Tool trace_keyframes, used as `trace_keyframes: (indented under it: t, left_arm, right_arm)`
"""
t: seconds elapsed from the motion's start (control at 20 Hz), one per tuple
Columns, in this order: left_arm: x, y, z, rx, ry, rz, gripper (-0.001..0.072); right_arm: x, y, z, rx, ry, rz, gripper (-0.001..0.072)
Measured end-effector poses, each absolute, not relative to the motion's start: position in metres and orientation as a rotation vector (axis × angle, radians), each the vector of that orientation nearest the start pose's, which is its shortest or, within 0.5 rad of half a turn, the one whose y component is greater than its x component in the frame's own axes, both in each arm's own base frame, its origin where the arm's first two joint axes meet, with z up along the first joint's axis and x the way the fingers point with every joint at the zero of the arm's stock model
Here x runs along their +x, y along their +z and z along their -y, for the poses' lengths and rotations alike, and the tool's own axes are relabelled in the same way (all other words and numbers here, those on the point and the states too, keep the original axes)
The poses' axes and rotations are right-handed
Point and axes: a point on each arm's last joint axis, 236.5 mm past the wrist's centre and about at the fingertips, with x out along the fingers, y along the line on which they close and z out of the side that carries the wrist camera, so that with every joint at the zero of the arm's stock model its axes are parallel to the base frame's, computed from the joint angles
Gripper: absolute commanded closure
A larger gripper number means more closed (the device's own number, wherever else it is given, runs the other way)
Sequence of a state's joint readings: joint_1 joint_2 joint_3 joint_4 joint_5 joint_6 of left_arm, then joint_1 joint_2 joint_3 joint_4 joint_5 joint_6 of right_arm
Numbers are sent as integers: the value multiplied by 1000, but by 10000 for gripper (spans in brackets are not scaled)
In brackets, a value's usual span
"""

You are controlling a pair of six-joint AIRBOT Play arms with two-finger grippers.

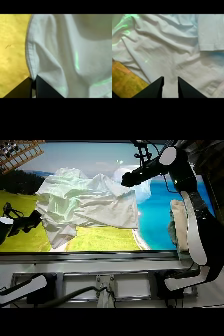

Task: Fold the clothes and pants, and hang the long-sleeved shirts on hangers.

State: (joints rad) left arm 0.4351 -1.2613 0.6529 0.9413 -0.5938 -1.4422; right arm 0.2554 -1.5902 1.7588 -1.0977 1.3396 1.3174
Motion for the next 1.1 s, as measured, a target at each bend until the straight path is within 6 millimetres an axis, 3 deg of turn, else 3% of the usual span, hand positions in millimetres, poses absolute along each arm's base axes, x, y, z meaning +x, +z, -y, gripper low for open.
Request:
trace_keyframes:
  t: [0.2, 0.45, 0.55, 0.65, 0.8, 1.1]
  left_arm:
    - [354, -61, -94, -742, 278, -937, 703]
    - [352, -32, -93, -685, 236, -887, 702]
    - [352, -28, -89, -676, 221, -885, 703]
    - [352, -26, -87, -668, 212, -884, 703]
    - [352, -25, -85, -666, 206, -886, 702]
    - [351, -26, -82, -668, 198, -894, 703]
  right_arm:
    - [400, 52, -200, 26, 616, -1280, 492]
    - [326, -14, -165, 160, 434, -1348, 477]
    - [299, -36, -154, 189, 394, -1350, 360]
    - [279, -55, -148, 190, 384, -1362, 353]
    - [270, -72, -143, 163, 395, -1349, 352]
    - [281, -90, -138, 134, 384, -1298, 353]
